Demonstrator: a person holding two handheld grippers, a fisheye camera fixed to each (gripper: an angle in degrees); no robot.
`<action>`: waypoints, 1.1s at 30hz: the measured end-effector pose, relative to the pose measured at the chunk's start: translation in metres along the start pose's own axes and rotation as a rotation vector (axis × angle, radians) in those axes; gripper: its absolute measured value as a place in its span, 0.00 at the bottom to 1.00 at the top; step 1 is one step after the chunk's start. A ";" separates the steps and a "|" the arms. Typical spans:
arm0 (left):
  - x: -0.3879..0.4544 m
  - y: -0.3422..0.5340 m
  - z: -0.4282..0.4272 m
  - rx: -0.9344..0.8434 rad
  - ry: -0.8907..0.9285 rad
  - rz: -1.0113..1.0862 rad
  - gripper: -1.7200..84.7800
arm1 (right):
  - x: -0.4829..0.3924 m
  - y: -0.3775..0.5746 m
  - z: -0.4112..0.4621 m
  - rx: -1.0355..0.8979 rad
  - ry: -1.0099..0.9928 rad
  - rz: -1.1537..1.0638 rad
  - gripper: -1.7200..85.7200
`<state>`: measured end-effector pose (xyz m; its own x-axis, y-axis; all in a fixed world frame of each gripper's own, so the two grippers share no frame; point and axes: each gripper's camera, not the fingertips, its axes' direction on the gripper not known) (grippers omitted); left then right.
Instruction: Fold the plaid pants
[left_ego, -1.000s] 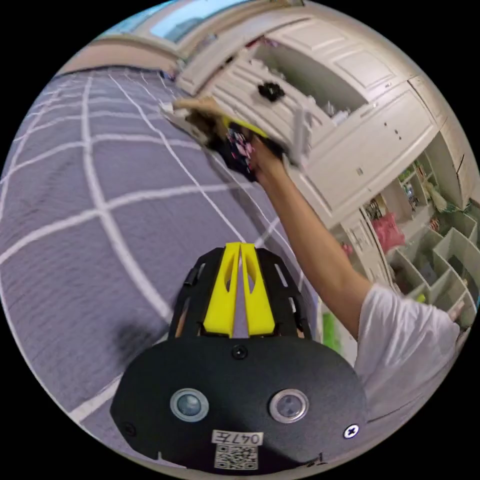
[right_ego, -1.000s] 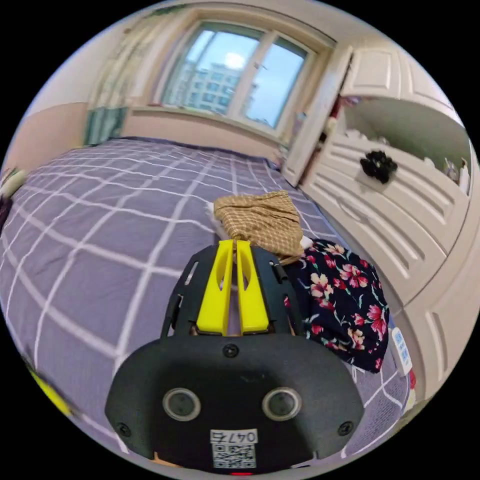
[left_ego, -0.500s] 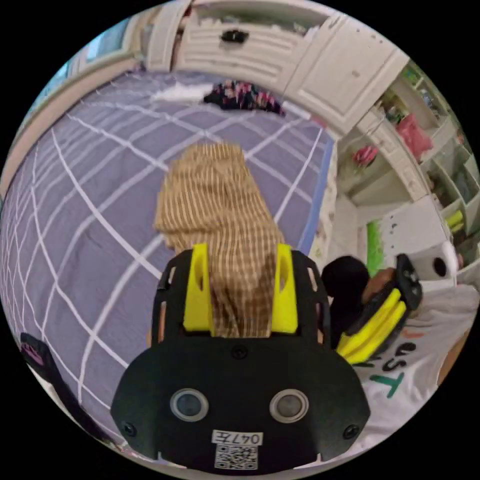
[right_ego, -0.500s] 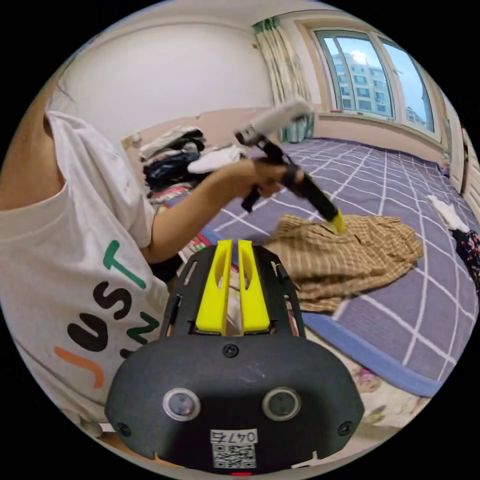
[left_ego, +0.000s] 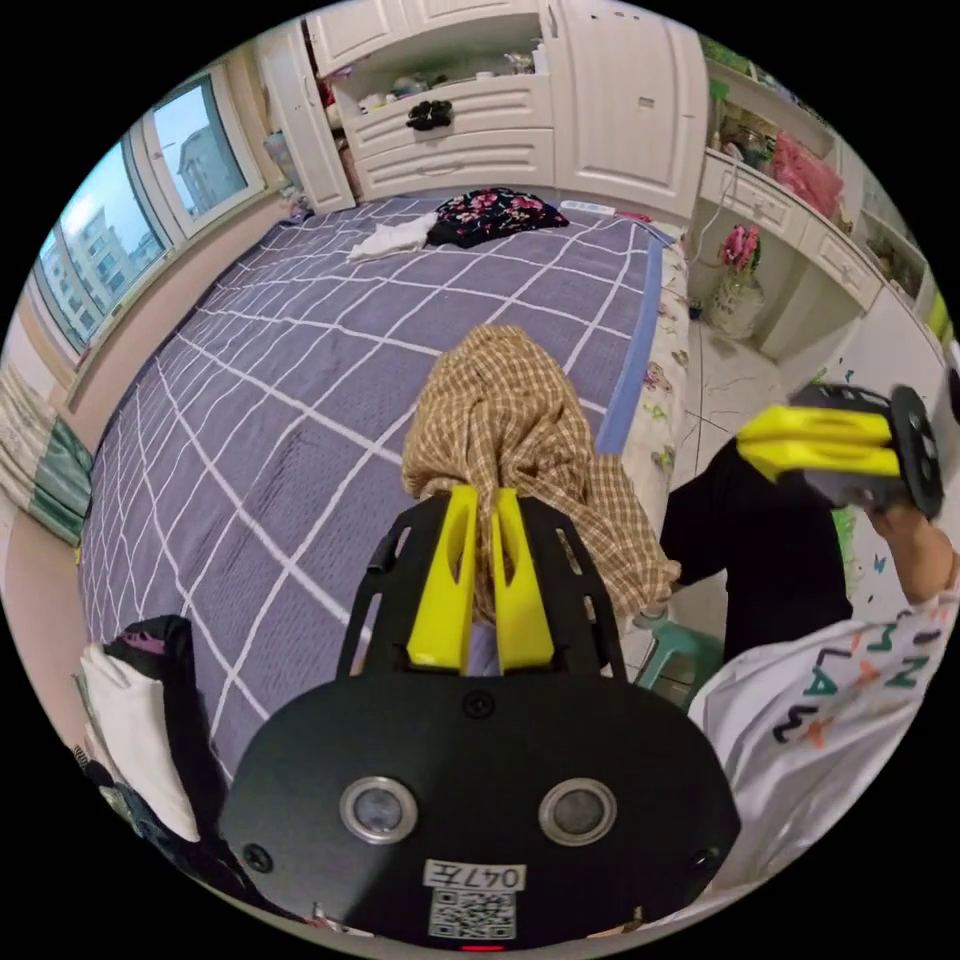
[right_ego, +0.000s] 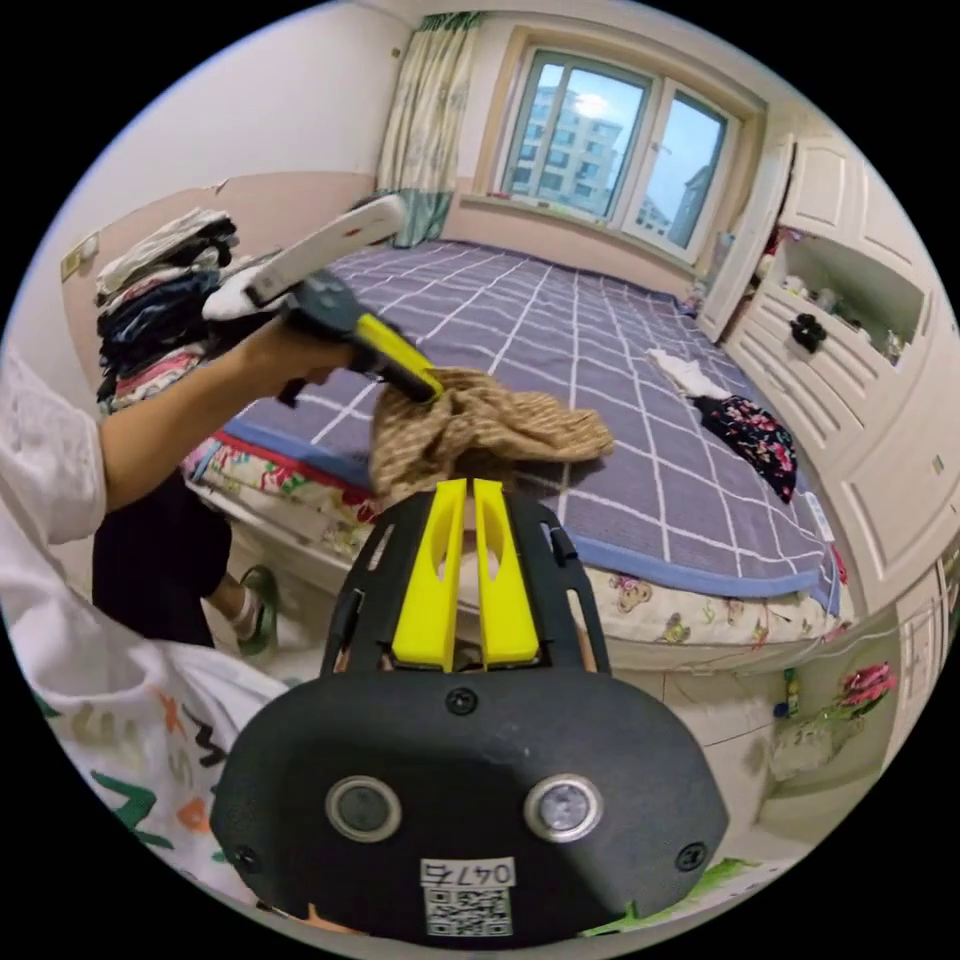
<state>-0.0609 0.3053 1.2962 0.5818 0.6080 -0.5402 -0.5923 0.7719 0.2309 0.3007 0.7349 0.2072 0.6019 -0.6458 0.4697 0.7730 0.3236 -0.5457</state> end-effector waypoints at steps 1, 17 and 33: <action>-0.008 0.019 -0.019 0.019 0.010 0.002 0.02 | -0.006 -0.003 0.000 0.040 0.026 0.023 0.05; -0.039 0.182 -0.120 0.209 0.093 -0.135 0.02 | -0.128 -0.053 0.161 -0.240 -0.247 0.006 0.03; -0.034 0.211 -0.260 0.539 0.070 -0.250 0.02 | -0.211 -0.076 -0.001 0.182 0.106 -0.069 0.03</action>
<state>-0.3509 0.3995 1.1532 0.6180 0.3964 -0.6789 -0.0649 0.8864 0.4584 0.1146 0.8456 0.1490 0.5292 -0.7369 0.4206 0.8409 0.3893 -0.3760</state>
